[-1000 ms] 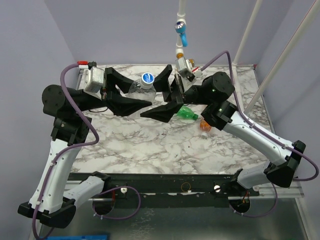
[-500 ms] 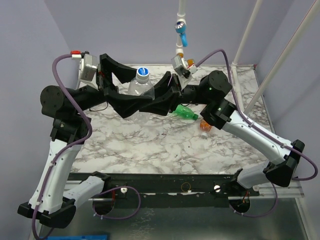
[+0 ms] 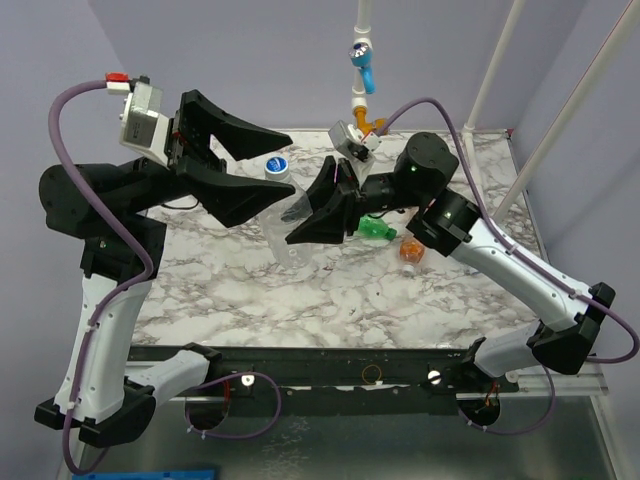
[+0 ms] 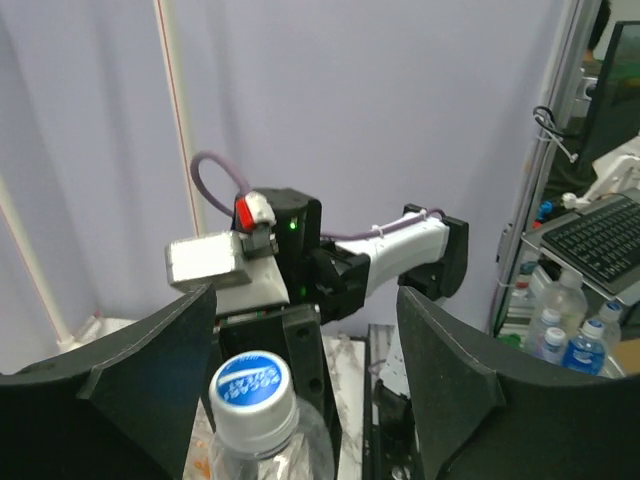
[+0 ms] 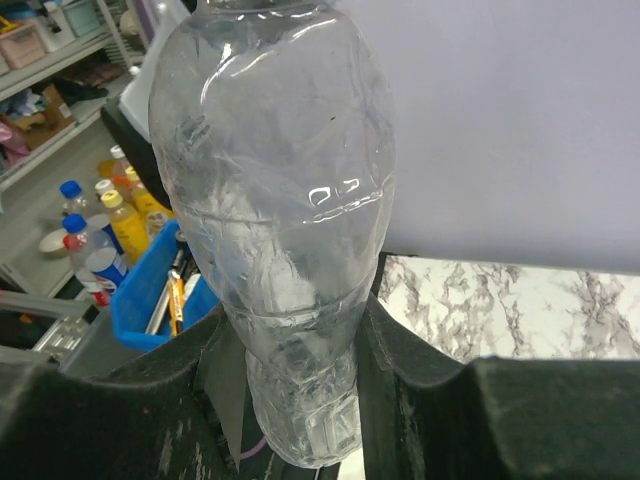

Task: Unscrew the bottle caps
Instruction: Unscrew the bottle cap from the plastic bottle.

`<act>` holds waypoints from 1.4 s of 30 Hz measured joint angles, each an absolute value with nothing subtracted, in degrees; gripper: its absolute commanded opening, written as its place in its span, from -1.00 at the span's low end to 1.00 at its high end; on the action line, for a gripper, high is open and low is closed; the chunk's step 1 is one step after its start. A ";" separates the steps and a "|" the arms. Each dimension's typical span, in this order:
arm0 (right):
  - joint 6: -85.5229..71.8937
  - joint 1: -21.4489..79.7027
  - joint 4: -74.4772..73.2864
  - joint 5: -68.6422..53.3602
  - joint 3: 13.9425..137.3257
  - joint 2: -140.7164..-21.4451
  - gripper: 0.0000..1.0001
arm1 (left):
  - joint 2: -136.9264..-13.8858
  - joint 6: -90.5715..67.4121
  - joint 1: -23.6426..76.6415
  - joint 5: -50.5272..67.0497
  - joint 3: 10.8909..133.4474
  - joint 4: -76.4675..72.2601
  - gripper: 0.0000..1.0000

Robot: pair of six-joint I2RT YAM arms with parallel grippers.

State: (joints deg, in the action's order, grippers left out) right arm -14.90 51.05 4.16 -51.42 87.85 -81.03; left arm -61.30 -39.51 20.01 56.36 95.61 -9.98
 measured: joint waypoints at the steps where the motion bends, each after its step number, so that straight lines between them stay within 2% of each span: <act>1: -14.87 51.07 3.75 -52.16 88.60 -81.03 -0.69 | -61.65 -39.97 20.01 57.30 95.74 -9.85 0.52; 3: -14.85 51.07 2.90 -53.47 90.15 -81.03 -0.70 | -62.41 -40.97 20.01 59.22 95.79 -9.34 0.52; 5: -14.70 51.07 1.98 -54.65 91.90 -81.03 -0.71 | -62.94 -41.43 20.01 60.29 95.83 -8.58 0.39; 9: -14.06 50.89 -1.98 -55.61 94.98 -81.06 -0.73 | -65.32 -42.15 20.01 61.67 97.36 -5.96 -0.29; 10: -13.87 50.59 -2.85 -55.61 95.33 -81.21 -0.74 | -65.63 -42.13 20.01 62.04 98.13 -5.41 -0.41; 11: -13.76 50.50 -3.40 -55.35 95.55 -81.43 -0.76 | -65.69 -42.19 20.01 62.41 98.63 -4.84 -0.46; 18: -13.23 50.81 -5.50 -55.05 96.71 -81.73 -0.82 | -65.91 -41.23 19.86 63.16 100.86 -2.31 -0.19; 22: -12.14 50.81 -7.09 -54.96 96.97 -81.78 -0.87 | -66.06 -41.95 19.84 63.11 100.88 -1.52 0.57; 24: -11.29 50.98 -8.60 -54.96 97.19 -82.02 -0.88 | -66.06 -42.63 19.81 62.67 100.95 -1.54 0.71; 27: -10.44 51.11 -10.26 -54.98 97.34 -82.52 -0.89 | -66.22 -43.64 19.73 61.89 101.49 -1.37 0.66; 31: -9.93 51.18 -11.42 -54.92 97.34 -82.98 -0.92 | -66.30 -44.10 19.57 61.49 102.30 -1.45 0.37; 37: -9.56 51.18 -12.10 -54.46 97.45 -83.00 -0.97 | -65.95 -44.10 19.57 61.69 101.51 -1.58 0.34; 42: -9.45 51.18 -12.25 -54.22 98.10 -83.15 -0.99 | -65.60 -43.51 19.57 62.61 100.40 -1.52 0.04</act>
